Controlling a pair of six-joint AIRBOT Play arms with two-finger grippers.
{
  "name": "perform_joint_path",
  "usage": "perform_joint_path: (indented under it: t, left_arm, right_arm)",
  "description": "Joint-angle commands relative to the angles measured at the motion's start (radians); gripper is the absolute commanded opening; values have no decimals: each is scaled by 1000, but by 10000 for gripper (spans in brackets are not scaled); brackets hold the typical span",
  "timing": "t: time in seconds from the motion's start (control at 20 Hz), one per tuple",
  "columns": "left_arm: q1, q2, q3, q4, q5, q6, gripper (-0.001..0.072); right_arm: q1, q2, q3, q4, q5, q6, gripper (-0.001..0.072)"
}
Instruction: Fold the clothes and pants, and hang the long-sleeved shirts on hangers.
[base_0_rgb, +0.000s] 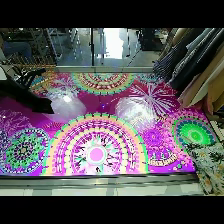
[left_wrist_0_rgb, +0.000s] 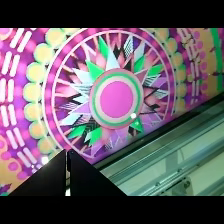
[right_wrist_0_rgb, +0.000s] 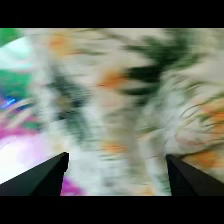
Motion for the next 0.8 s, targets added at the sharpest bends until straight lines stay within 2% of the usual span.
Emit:
perform_joint_path:
  t: [0.0, 0.1, 0.2, 0.3, 0.35, 0.4, 0.45, 0.5, 0.6, 0.75]
  left_arm:
    - [-2, 13, 2, 344, -15, -69, 13]
    - [7, 39, 2, 620, -16, -113, 14]
    - [41, 82, 2, 668, 0, -114, 14]
    - [79, 127, 2, 667, 78, -169, 14]
    - [97, 147, 2, 666, 151, -216, 14]
    - [113, 164, 2, 666, 249, -294, 14]
    - [124, 174, 2, 667, 335, -385, 14]
    - [131, 177, 2, 668, 400, -440, 14]
    - [134, 176, 2, 667, 462, -442, 15]
    - [133, 174, 2, 667, 464, -442, 14]
  right_arm:
    - [291, -1, 101, 179, 149, 64, 699]
    - [535, -2, 103, 48, 213, 73, 700]
    - [799, -3, 103, -188, 213, 162, 700]
    - [1026, -3, 103, -258, 107, 168, 675]
    - [1122, -2, 103, -261, 40, 164, 497]
    - [1215, -3, 103, -262, -45, 153, 241]
    - [1289, -2, 103, -263, -133, 141, 63]
    - [1353, -2, 103, -269, -232, 132, 13]
    - [1438, -2, 103, -291, -388, 132, 13]
    - [1486, -2, 103, -278, -586, 133, 13]
